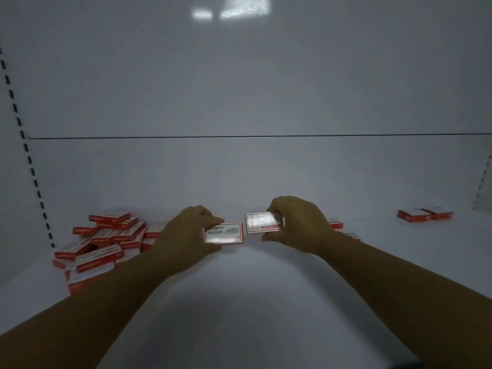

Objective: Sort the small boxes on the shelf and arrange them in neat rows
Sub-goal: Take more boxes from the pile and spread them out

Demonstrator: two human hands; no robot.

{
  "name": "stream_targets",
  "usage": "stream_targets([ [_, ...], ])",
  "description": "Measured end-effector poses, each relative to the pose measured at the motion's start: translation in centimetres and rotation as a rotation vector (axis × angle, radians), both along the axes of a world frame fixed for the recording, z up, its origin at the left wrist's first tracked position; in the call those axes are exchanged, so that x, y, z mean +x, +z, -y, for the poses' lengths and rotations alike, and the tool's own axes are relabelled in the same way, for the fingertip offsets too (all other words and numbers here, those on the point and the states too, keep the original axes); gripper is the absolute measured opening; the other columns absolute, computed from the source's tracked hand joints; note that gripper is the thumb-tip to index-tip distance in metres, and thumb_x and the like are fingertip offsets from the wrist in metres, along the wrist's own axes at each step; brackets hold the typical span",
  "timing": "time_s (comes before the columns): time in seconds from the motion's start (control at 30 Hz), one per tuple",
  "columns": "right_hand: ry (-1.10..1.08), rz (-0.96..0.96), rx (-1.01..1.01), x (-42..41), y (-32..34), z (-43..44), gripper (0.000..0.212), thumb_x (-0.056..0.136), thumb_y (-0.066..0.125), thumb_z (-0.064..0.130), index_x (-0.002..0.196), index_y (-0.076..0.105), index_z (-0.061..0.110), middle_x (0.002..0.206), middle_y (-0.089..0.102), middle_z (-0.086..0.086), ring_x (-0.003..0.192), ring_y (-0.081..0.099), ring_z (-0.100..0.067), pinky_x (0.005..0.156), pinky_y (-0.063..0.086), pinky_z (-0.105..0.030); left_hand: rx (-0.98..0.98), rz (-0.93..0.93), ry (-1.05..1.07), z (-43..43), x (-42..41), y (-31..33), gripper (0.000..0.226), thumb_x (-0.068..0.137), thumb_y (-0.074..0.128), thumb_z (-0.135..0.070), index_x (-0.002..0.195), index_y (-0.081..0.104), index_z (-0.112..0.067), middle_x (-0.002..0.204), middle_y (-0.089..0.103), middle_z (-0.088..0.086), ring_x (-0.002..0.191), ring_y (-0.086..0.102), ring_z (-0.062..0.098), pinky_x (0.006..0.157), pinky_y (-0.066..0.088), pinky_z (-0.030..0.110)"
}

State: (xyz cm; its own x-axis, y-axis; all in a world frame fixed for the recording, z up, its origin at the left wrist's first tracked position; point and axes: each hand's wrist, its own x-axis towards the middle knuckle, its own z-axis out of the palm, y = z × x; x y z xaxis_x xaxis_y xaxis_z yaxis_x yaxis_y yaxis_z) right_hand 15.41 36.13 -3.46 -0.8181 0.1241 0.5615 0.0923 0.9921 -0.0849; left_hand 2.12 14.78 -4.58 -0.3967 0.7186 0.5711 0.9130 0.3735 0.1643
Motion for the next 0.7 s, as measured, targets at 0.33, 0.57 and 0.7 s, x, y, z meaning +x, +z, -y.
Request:
stream_targets([
  [0.33, -0.075, 0.037, -0.013, 8.6, 0.2, -12.2, 0.047, 0.066, 0.076, 0.050, 0.101, 0.059, 0.024, 0.103, 0.054, 0.006, 0.090, 0.046, -0.011, 0.072, 0.043, -0.027, -0.035, 0.081, 0.017, -10.8, 6.9, 0.4, 0.057, 0.070, 0.075, -0.043, 0.123, 0.057, -0.029, 0.102, 0.053, -0.015, 0.093, 0.043, 0.004, 0.073, 0.034, 0.020],
  [0.57, -0.107, 0.377, -0.144, 11.2, -1.5, -17.5, 0.054, 0.059, 0.078, 0.055, 0.098, 0.063, 0.023, 0.096, 0.057, 0.005, 0.086, 0.052, -0.013, 0.072, 0.042, -0.026, -0.225, 0.205, 0.105, -16.7, 11.2, -1.1, 0.062, 0.069, 0.074, -0.047, 0.125, 0.056, -0.024, 0.117, 0.057, -0.004, 0.103, 0.047, 0.011, 0.082, 0.033, 0.021],
  [0.7, -0.079, 0.432, -0.207, 11.0, -3.1, -18.1, 0.050, 0.058, 0.077, 0.057, 0.092, 0.066, 0.022, 0.093, 0.061, 0.006, 0.084, 0.055, -0.011, 0.075, 0.048, -0.028, -0.349, 0.298, 0.158, -18.1, 11.9, -2.7, 0.060, 0.070, 0.072, -0.049, 0.123, 0.058, -0.025, 0.124, 0.056, -0.003, 0.103, 0.049, 0.010, 0.084, 0.033, 0.019],
])
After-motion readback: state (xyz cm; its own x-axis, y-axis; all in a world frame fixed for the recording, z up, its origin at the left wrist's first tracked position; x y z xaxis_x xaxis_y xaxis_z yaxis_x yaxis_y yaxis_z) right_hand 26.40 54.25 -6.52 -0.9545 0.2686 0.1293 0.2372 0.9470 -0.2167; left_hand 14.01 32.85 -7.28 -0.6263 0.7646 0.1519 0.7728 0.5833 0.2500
